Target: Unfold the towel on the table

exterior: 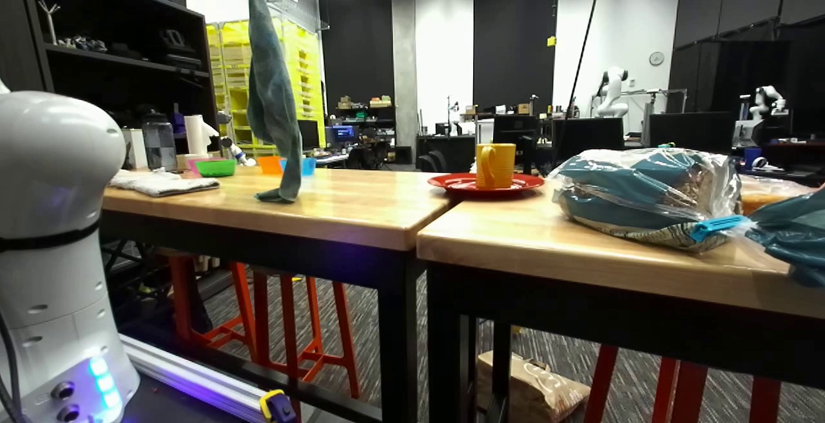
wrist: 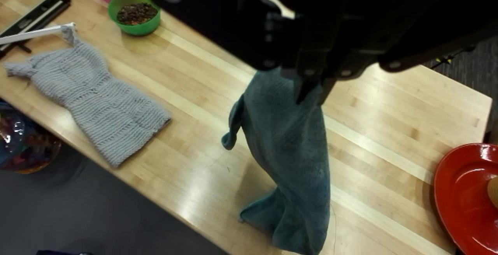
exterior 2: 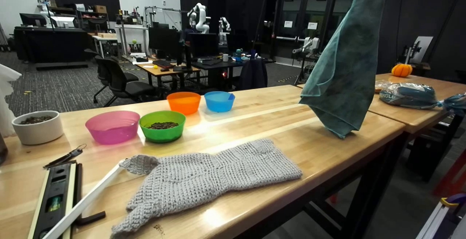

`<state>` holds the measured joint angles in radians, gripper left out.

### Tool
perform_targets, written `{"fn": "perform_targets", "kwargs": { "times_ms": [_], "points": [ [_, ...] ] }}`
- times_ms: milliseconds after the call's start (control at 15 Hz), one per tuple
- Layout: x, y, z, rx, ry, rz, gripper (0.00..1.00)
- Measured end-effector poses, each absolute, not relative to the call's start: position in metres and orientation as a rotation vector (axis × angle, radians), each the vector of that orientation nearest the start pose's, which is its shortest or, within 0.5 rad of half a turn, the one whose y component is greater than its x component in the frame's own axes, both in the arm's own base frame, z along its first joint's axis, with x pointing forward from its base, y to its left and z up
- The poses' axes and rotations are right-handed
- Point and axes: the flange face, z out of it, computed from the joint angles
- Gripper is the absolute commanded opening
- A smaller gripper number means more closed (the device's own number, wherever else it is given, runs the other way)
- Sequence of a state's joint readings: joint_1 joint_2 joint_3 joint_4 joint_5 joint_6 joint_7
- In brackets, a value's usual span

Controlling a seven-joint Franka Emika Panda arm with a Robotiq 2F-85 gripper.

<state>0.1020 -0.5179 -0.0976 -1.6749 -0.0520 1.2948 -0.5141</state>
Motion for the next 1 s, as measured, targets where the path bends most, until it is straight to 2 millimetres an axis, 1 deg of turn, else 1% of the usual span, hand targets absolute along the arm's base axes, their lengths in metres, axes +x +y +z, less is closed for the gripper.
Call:
{"fn": "perform_targets", "kwargs": {
  "times_ms": [267,600,1000],
  "points": [
    [0.319,-0.010,0.799,-3.051,-0.846,-0.165,0.01],
    [0.295,0.013,0.817,-3.032,-0.934,-0.125,0.01],
    [0.271,0.045,0.826,-2.959,-1.059,-0.061,0.01]
  ]
}}
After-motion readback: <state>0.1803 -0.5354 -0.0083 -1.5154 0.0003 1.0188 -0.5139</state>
